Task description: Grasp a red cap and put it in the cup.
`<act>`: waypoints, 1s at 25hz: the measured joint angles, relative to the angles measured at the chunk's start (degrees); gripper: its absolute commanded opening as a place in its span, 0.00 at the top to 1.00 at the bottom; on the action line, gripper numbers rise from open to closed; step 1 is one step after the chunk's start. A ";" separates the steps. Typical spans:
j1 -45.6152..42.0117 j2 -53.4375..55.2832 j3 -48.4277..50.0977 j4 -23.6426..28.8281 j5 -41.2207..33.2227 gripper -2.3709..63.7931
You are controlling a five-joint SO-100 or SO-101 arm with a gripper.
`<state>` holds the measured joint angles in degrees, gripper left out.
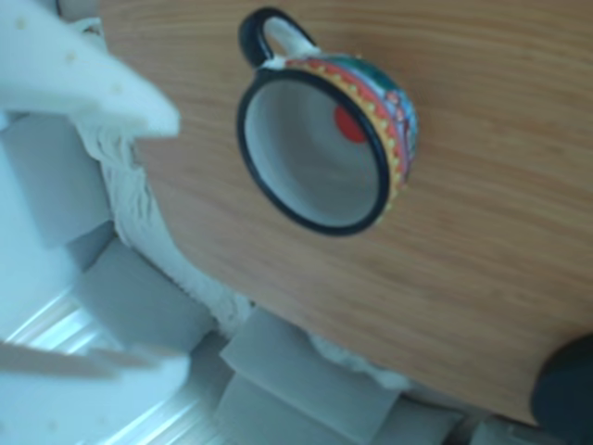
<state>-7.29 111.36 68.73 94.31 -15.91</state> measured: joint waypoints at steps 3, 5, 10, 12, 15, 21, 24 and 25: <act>-2.55 4.66 5.01 0.00 0.00 0.57; -3.08 7.65 7.91 0.00 0.00 0.57; -4.31 16.08 13.71 0.00 0.00 0.57; -3.69 20.04 15.47 0.00 0.00 0.57; -4.04 27.25 16.88 0.00 0.00 0.57; 0.97 39.81 20.83 0.00 0.44 0.57; 3.08 44.12 23.20 0.00 0.44 0.57; 3.34 45.62 24.08 0.00 0.44 0.57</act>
<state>-3.96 156.97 92.81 94.31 -15.47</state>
